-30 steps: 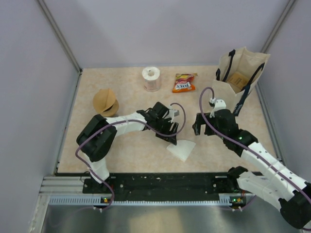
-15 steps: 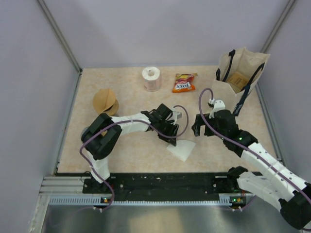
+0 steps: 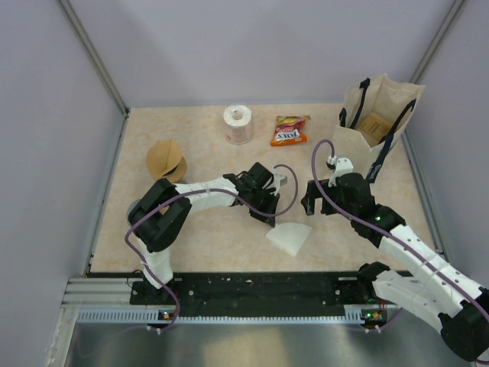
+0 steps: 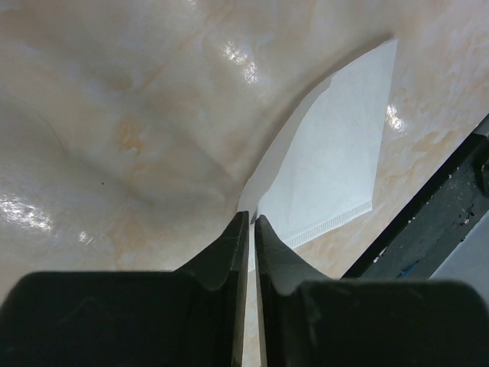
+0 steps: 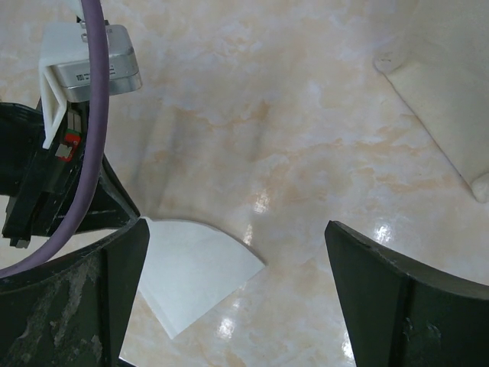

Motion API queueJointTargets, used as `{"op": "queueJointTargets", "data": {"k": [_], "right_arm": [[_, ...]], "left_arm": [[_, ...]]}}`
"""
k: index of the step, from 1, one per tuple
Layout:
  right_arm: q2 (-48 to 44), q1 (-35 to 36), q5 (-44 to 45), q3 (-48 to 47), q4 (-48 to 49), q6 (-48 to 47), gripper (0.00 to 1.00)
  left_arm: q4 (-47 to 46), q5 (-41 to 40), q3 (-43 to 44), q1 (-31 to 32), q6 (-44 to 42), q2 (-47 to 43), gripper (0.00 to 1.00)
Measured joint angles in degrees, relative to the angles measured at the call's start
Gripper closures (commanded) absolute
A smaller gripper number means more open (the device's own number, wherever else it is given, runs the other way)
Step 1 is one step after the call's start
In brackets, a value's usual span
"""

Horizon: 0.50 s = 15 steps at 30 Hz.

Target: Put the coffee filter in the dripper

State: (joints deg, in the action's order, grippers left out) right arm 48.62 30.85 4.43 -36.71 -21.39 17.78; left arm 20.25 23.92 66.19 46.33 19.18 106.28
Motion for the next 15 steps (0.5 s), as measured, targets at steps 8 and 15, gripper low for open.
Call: {"op": "queueJointTargets", "data": {"k": [8,15], "right_arm": [[-0.42,0.00,0.07,0.72,-0.13,-0.28,0.01],[-2.03,0.00,0.02,0.76,-0.07,-0.81,0.01]], "left_arm": [[0.57,0.68,0.02,0.52,-0.04,0.00,1.00],[0.76,0.57,0.04,0.72,0.09,0.00,1.00]]}}
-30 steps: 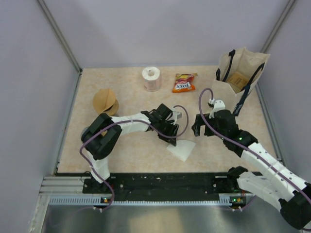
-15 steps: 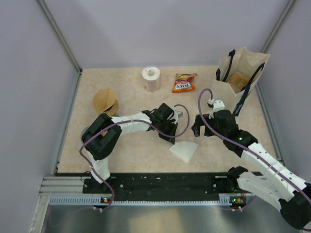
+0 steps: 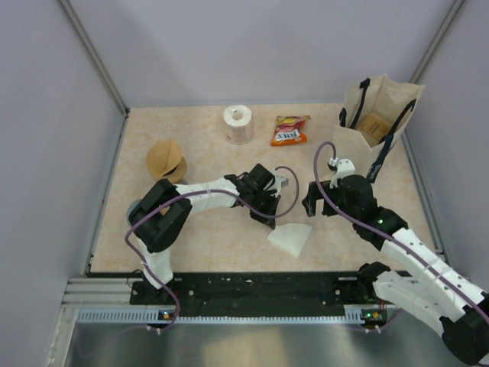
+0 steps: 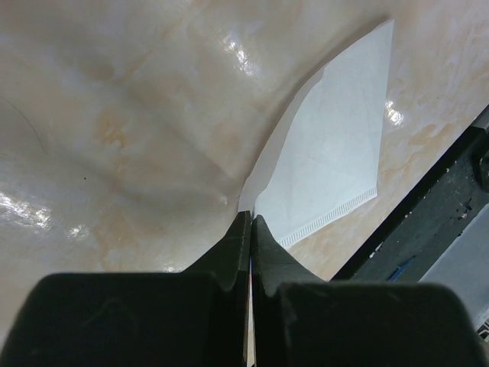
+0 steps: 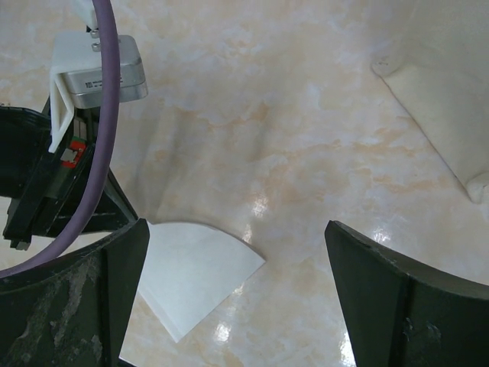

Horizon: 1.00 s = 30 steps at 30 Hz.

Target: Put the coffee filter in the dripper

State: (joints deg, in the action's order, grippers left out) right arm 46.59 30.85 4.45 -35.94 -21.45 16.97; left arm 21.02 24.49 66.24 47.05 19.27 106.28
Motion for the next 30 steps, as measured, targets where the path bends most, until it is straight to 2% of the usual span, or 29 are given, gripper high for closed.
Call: {"op": "queueJointTargets", "data": {"k": [8,14,15,17,18,22,30], "right_arm": [[0.37,0.00,0.61,0.81,-0.46,3.85,0.01],[1.88,0.00,-5.22,0.81,-0.68,3.34,0.02],[1.79,0.00,-5.44,0.81,-0.68,3.19,0.02],[1.77,0.00,-5.68,0.83,-0.66,3.13,0.02],[1.77,0.00,-5.79,0.94,-0.52,3.13,0.02],[1.66,0.00,-5.88,1.44,-0.68,3.13,0.02],[1.07,0.00,-5.62,1.46,-0.90,3.08,0.02]], "left_arm": [[-0.39,-4.11,-0.81,2.16,-1.49,-3.76,1.00],[-0.44,-6.45,-0.81,4.22,-3.93,-7.69,0.98],[-0.20,-7.32,-0.76,4.37,-4.04,-7.72,0.85],[1.09,-9.49,-0.44,4.37,-4.22,-7.21,0.67],[1.86,-10.16,-0.02,4.37,-4.37,-6.71,0.63],[3.50,-11.89,2.34,4.07,-3.91,-2.71,0.62],[3.08,-10.10,2.80,3.98,-2.29,0.11,0.68]]}}
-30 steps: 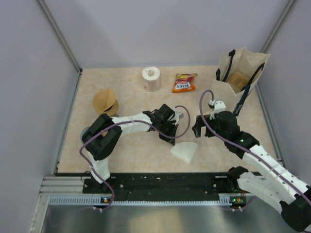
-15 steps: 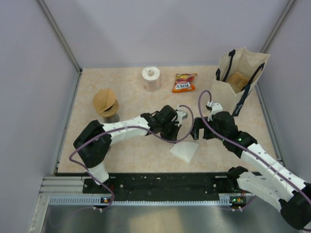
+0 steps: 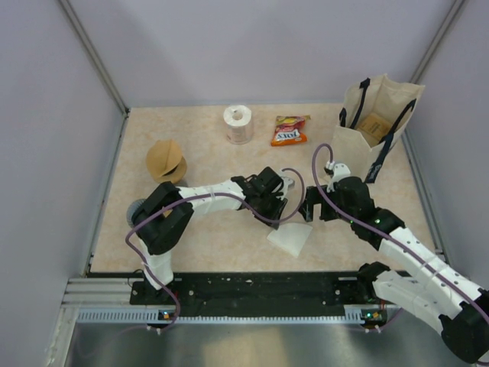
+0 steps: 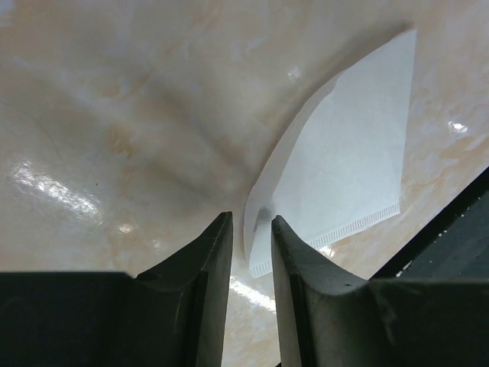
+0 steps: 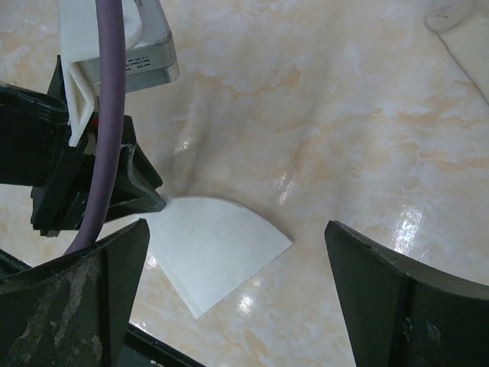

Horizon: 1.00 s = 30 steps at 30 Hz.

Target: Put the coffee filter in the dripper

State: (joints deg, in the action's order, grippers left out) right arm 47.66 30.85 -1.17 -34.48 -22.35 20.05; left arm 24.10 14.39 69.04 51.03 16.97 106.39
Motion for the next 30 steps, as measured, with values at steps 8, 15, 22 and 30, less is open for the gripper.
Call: {"op": "queueJointTargets", "data": {"k": [8,15,22,30], "right_arm": [[0.00,0.00,0.07,0.00,-0.02,-0.04,0.02],[0.00,0.00,0.50,0.00,-0.20,-0.09,0.02],[-0.74,0.00,1.95,0.00,-1.33,-0.52,0.02],[-2.40,0.00,2.86,0.00,-1.57,-0.61,0.02]], "left_arm": [[-0.81,2.89,0.09,-0.02,1.18,0.09,0.78],[-0.94,3.78,0.31,-0.04,1.57,0.81,0.87],[-0.79,4.24,0.31,-0.04,2.19,2.23,0.92],[-1.49,6.23,0.31,-0.04,2.93,2.58,1.00]]}}
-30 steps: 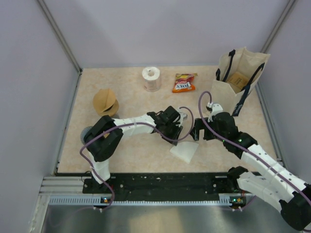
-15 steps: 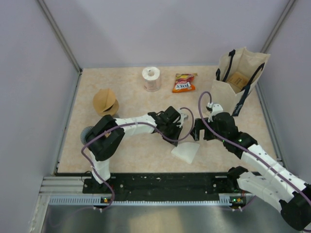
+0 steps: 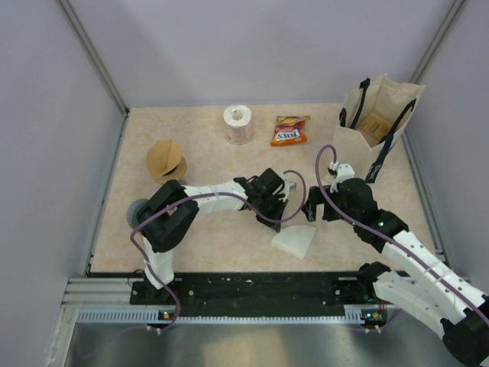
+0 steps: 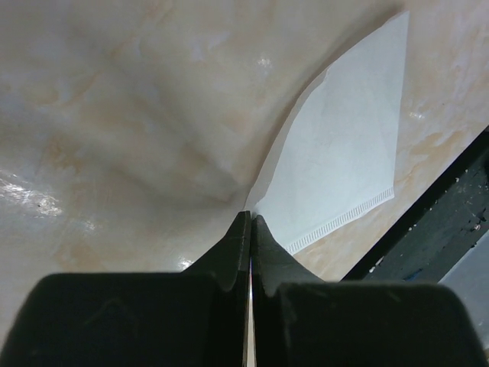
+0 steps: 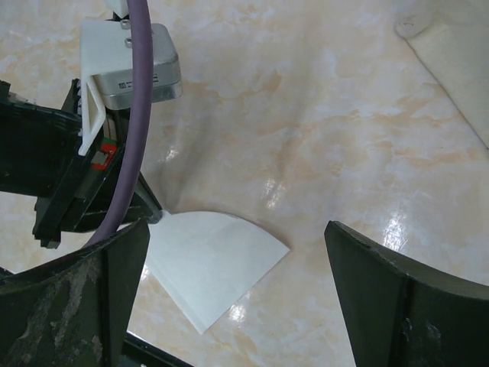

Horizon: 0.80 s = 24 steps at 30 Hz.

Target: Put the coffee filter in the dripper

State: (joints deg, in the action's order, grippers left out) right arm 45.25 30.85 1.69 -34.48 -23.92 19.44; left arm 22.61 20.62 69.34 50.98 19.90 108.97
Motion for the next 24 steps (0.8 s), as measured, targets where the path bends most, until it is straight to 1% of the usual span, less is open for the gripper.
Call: {"op": "queueJointTargets", "data": {"k": [3,8,12,16,19,22,24], "right_arm": [[-0.04,0.00,0.37,0.00,-0.09,-0.13,0.01],[-0.07,0.00,3.80,0.00,-0.09,0.92,0.01],[-0.07,0.00,5.84,0.00,-0.11,1.40,0.01],[0.22,0.00,5.75,-0.07,-0.15,2.21,0.01],[2.03,0.00,4.20,-0.94,-1.22,4.33,0.04],[4.31,0.00,-0.22,-1.66,-1.51,5.22,0.08],[5.40,0.00,-3.19,-1.79,-2.38,5.40,0.08]], "left_arm": [[-1.62,0.00,-1.01,0.02,-0.20,-1.38,1.00],[-4.61,-0.61,-6.80,0.02,-4.09,-10.71,1.00],[-5.29,-0.50,-6.99,0.09,-8.59,-14.91,1.00],[-5.11,-0.74,-6.99,0.57,-12.70,-16.17,1.00],[-4.37,-1.03,-7.04,1.46,-14.86,-17.00,1.00],[-4.35,-0.85,-7.17,2.64,-16.11,-18.14,1.00],[-4.35,-0.81,-7.17,3.45,-16.28,-18.47,1.00]]}}
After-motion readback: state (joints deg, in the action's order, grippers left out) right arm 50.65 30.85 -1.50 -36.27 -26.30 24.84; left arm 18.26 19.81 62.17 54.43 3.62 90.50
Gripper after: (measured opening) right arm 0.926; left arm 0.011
